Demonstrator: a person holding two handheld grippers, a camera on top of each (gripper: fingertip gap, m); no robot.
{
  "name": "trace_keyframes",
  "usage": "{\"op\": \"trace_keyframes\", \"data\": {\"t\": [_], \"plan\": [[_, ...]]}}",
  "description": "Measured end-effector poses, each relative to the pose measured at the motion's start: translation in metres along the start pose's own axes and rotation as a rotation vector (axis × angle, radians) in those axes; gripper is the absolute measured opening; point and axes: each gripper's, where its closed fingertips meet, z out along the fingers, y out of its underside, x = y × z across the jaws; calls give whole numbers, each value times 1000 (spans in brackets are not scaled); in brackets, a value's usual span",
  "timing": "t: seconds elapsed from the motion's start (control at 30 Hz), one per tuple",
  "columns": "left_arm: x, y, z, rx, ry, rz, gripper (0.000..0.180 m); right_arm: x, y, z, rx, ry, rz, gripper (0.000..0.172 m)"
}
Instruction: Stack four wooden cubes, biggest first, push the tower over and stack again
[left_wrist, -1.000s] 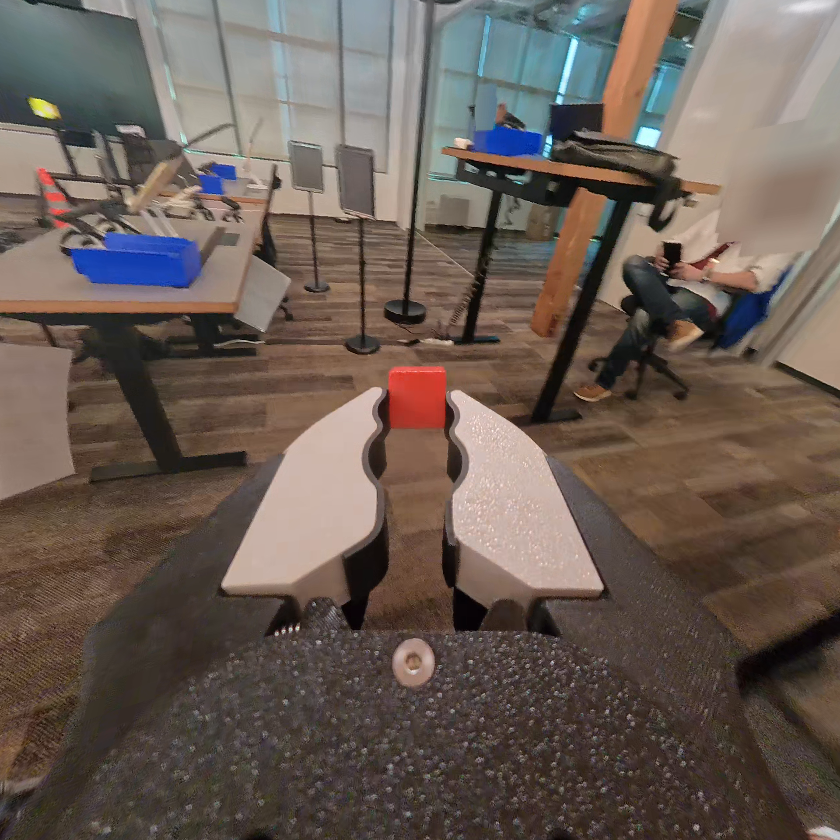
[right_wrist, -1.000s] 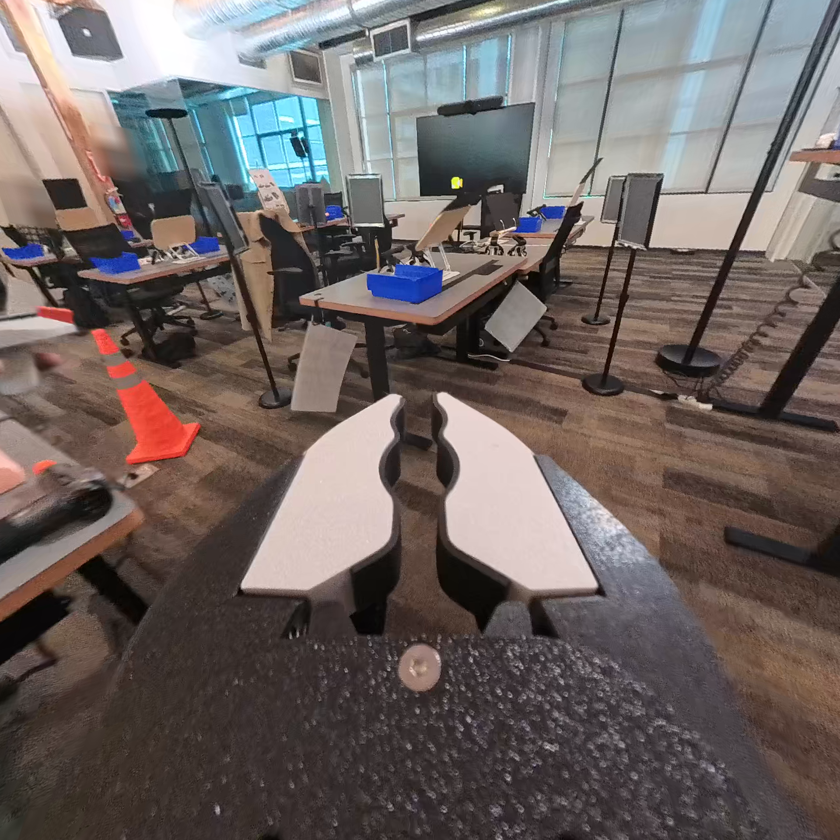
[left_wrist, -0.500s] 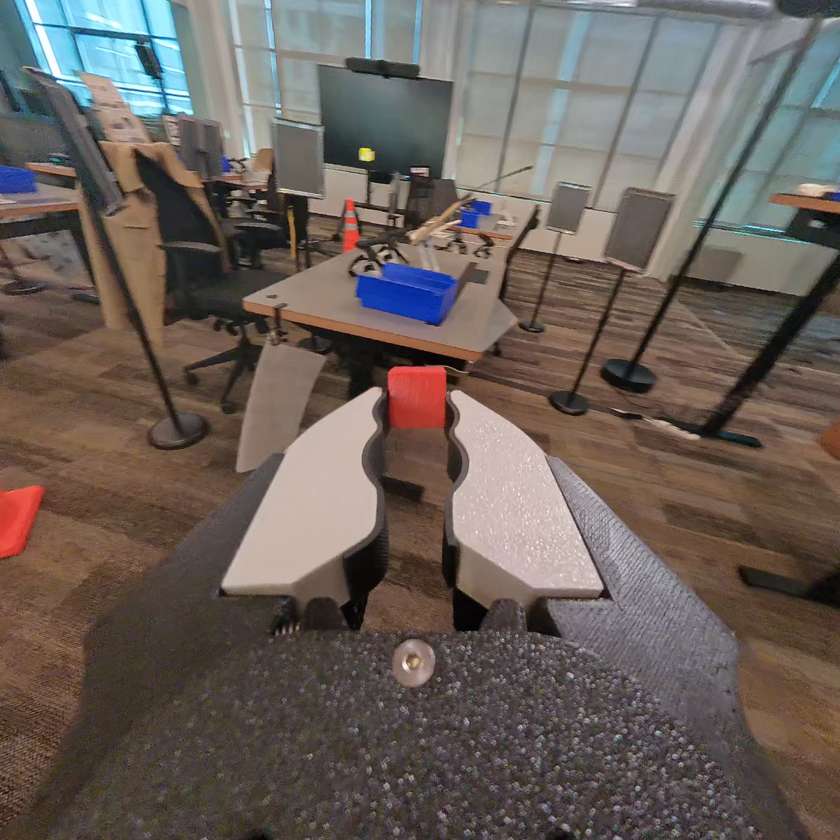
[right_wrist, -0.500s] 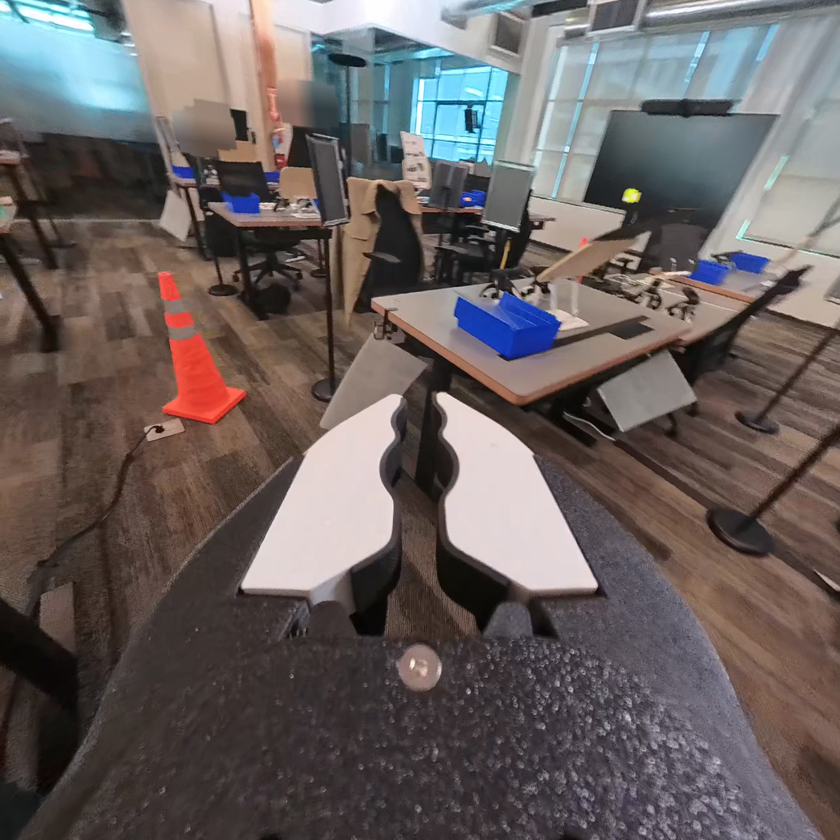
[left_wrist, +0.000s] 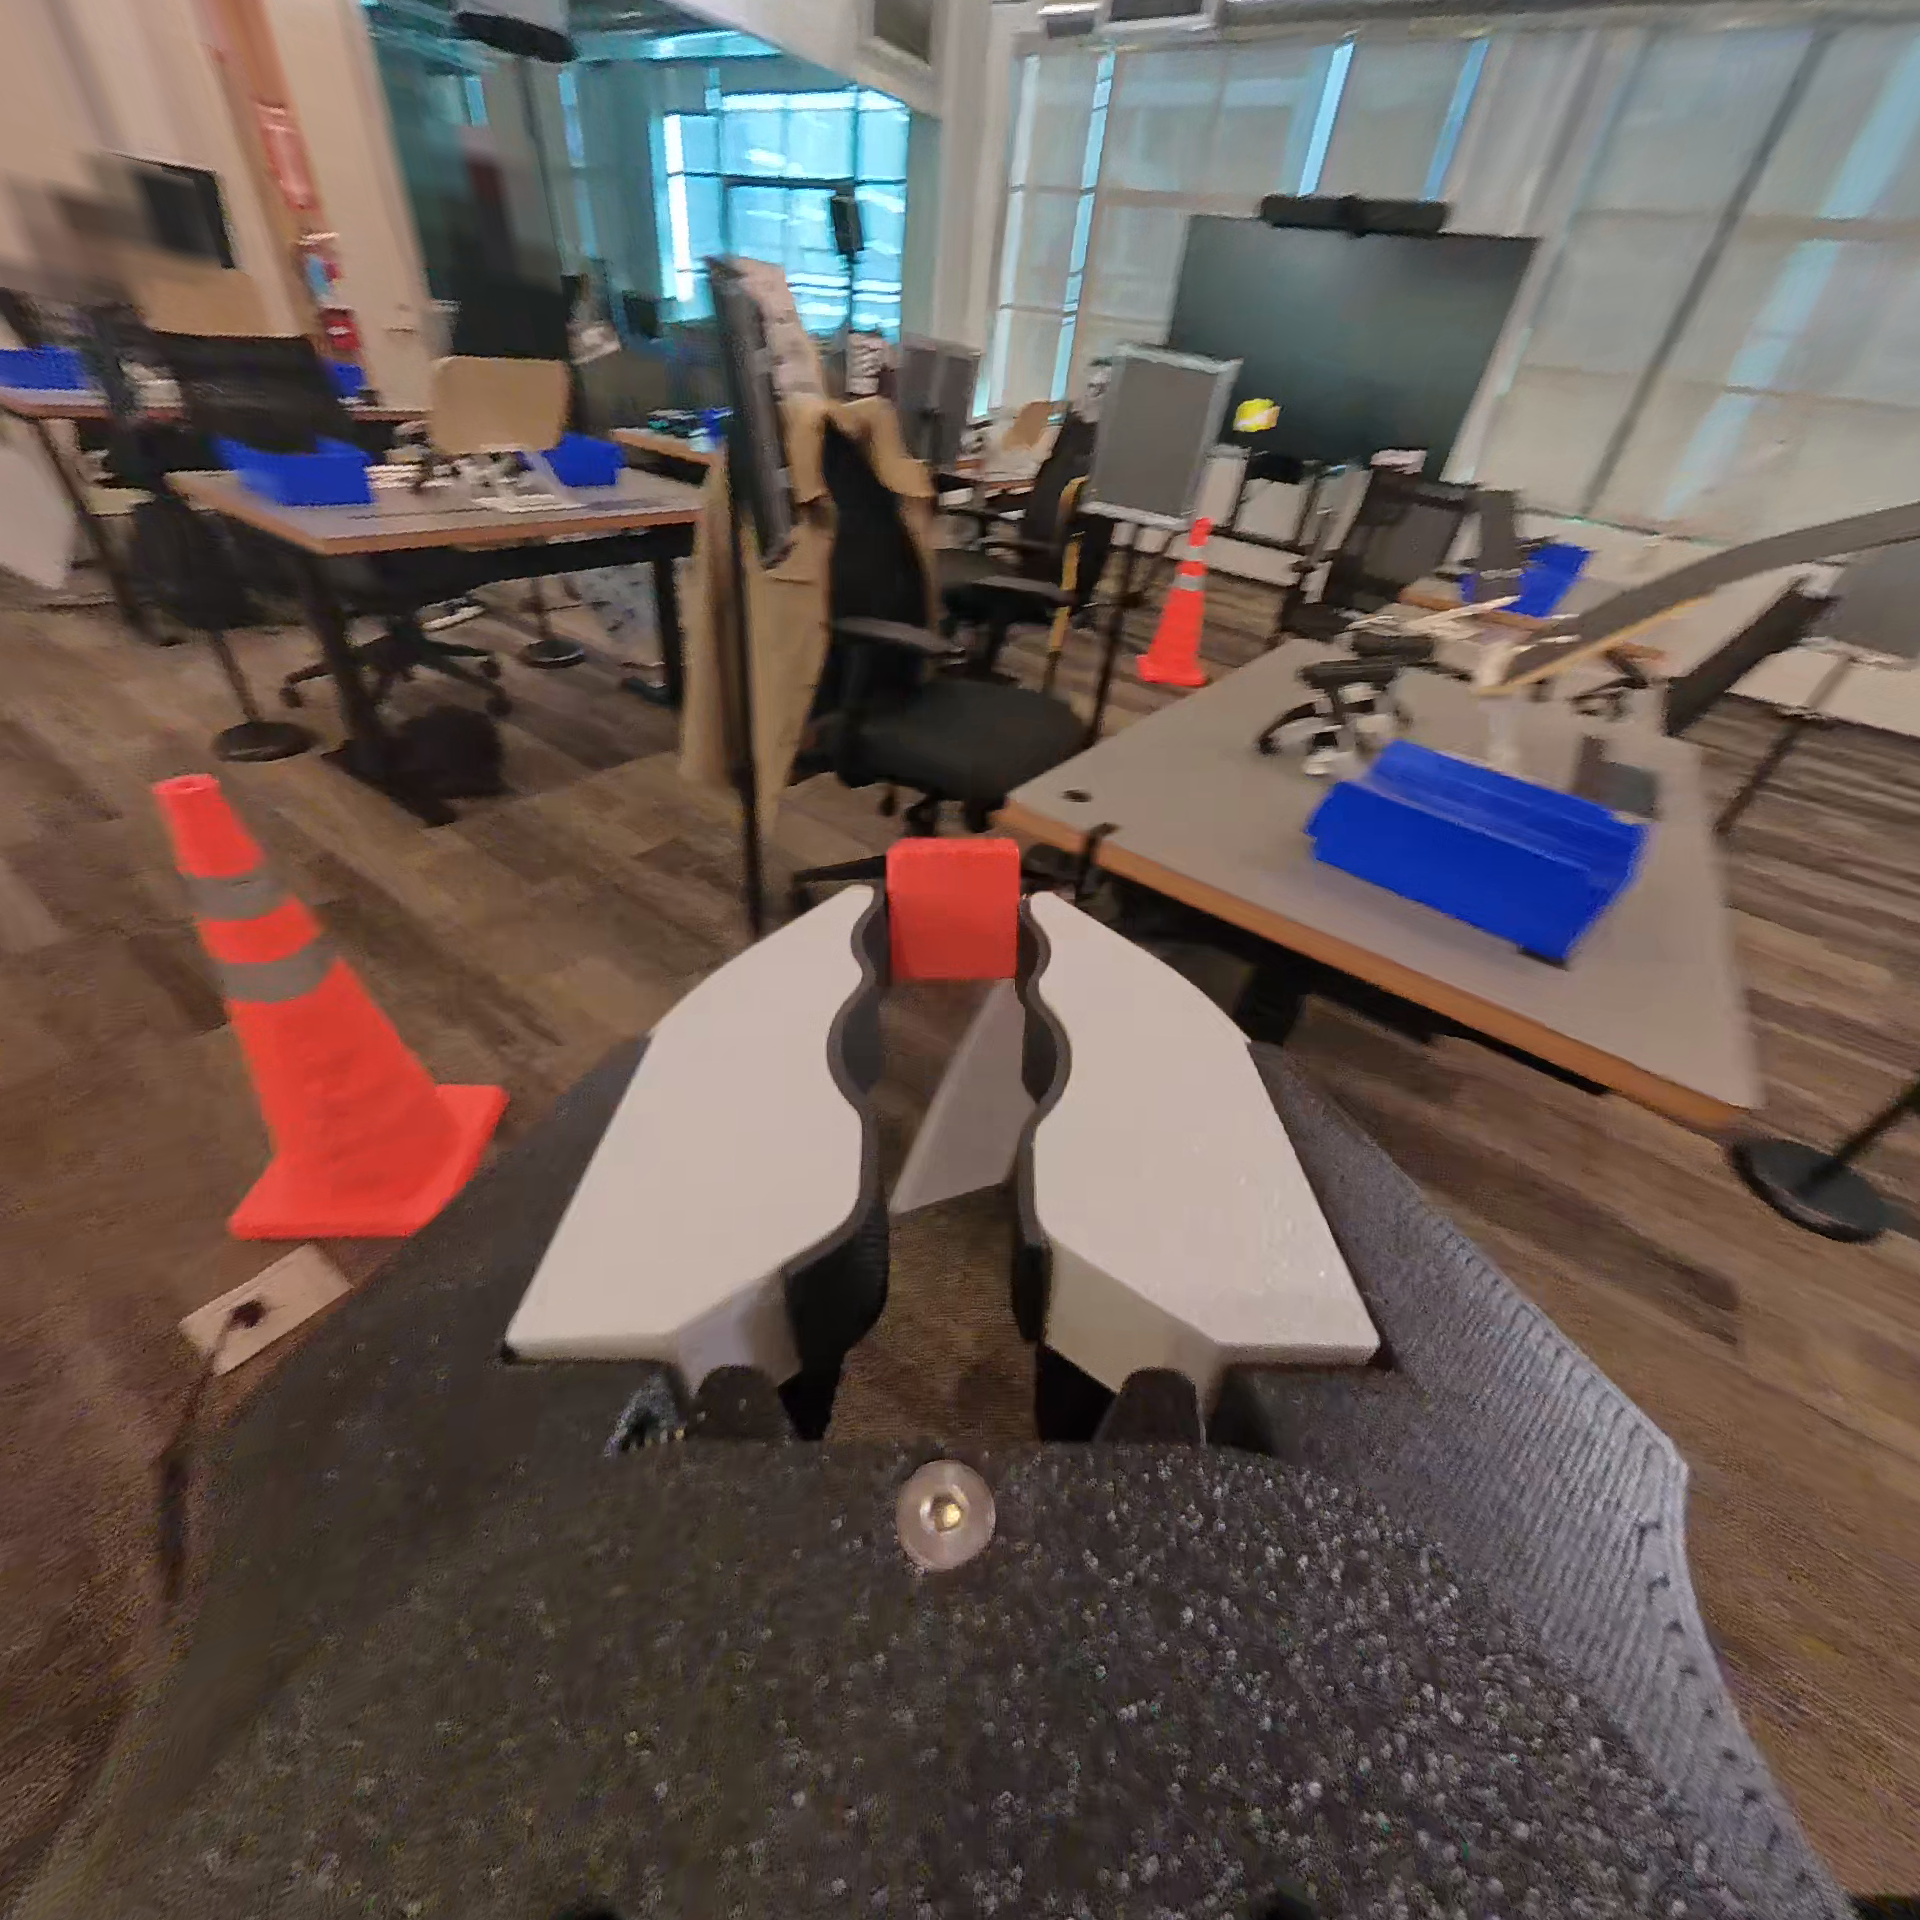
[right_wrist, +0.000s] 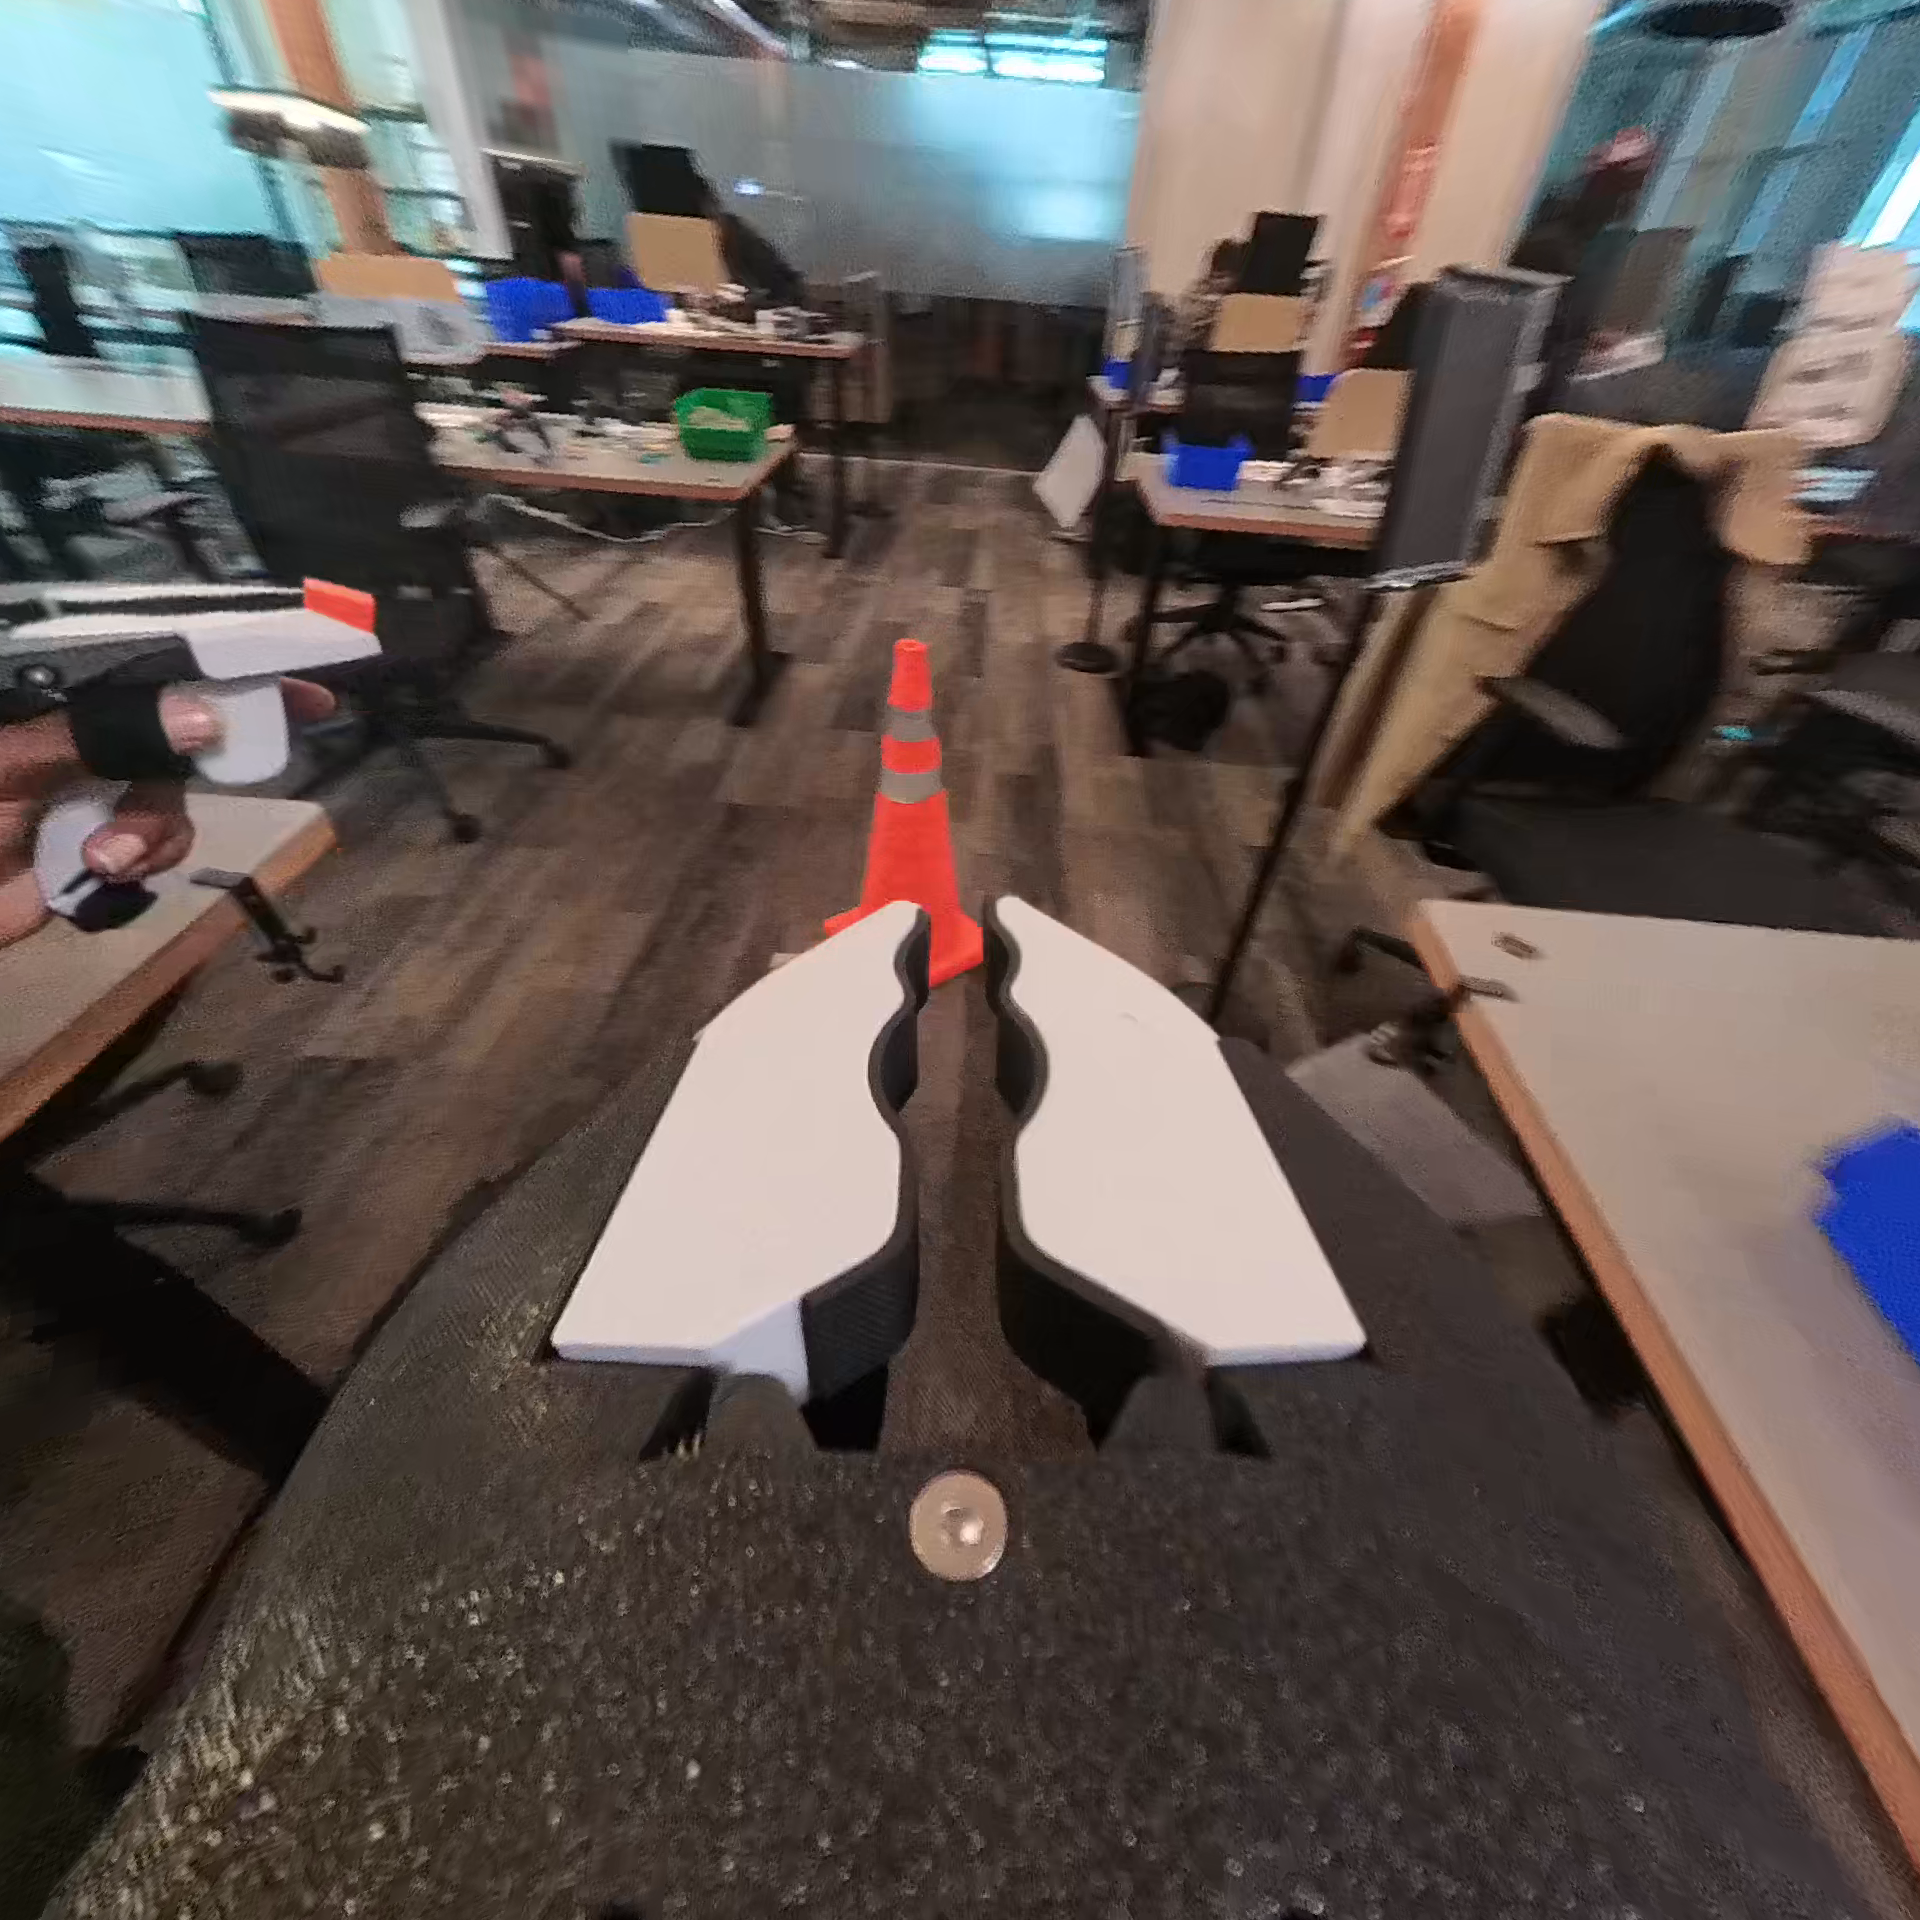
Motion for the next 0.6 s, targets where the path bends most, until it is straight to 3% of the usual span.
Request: {"op": "trace_keyframes", "data": {"t": [0.17, 0.3, 0.47, 0.6], "plan": [[-116, 24, 33, -63, -242, 5, 22, 15, -1, 174, 21, -237, -9, 9], [-208, 7, 53, -63, -448, -24, 22, 5, -27, 313, 59, -423, -39, 9], [-304, -38, 52, -7, -649, -20, 22, -49, -74, 466, 74, -675, -60, 9], [-391, -37, 33, 22, -828, -50, 22, -109, -89, 580, 69, -833, -87, 9]]}}
